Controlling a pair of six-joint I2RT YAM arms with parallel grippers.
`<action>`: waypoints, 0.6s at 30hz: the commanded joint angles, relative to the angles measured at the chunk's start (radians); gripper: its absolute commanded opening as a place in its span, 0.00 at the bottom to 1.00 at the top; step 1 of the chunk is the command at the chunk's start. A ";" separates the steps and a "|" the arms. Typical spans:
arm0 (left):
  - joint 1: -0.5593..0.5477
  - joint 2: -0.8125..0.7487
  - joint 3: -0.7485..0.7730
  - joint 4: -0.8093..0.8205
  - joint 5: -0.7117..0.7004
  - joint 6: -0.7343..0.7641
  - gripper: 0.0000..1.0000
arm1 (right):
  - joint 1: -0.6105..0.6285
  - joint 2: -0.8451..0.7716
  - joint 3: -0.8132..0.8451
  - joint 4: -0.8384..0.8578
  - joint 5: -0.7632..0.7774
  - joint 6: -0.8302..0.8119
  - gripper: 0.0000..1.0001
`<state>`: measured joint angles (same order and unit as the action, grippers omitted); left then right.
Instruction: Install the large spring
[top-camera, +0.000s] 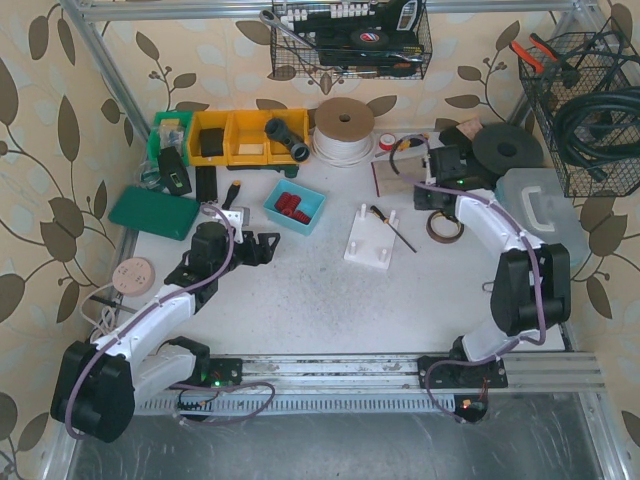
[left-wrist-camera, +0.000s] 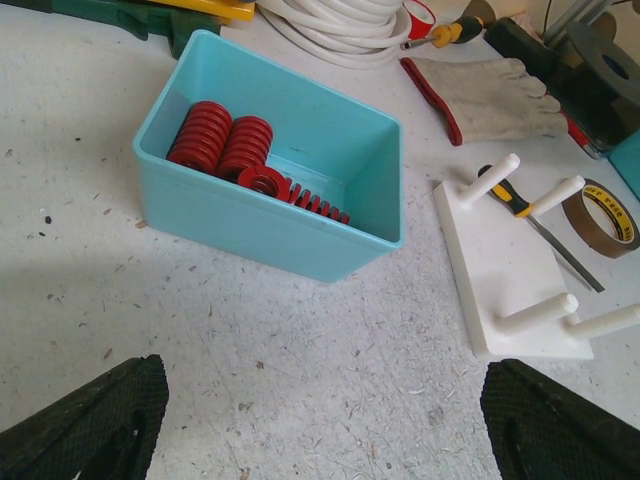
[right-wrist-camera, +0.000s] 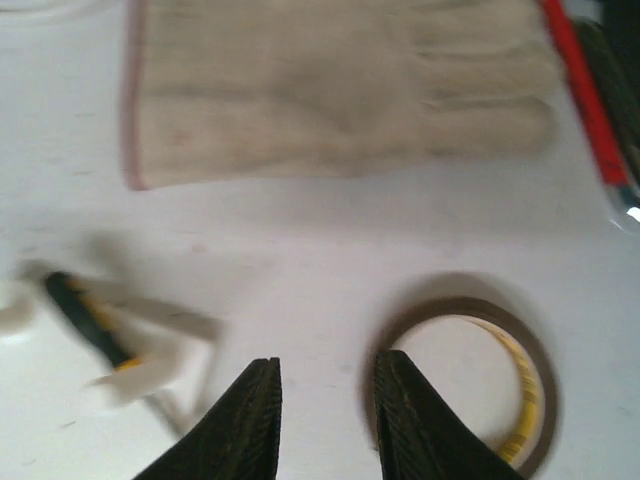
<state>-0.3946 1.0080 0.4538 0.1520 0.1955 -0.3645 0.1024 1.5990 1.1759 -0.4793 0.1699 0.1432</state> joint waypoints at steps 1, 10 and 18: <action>-0.010 -0.010 -0.004 0.041 0.026 0.007 0.88 | 0.091 -0.008 0.015 0.024 -0.089 -0.116 0.28; -0.011 -0.009 -0.010 0.076 0.091 0.006 0.88 | 0.161 0.149 0.178 -0.076 -0.145 -0.317 0.26; -0.029 -0.010 -0.006 0.086 0.095 0.016 0.87 | 0.190 0.272 0.294 -0.145 -0.243 -0.451 0.33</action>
<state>-0.4145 1.0077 0.4530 0.1951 0.2703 -0.3645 0.2729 1.8130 1.4055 -0.5518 -0.0029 -0.2047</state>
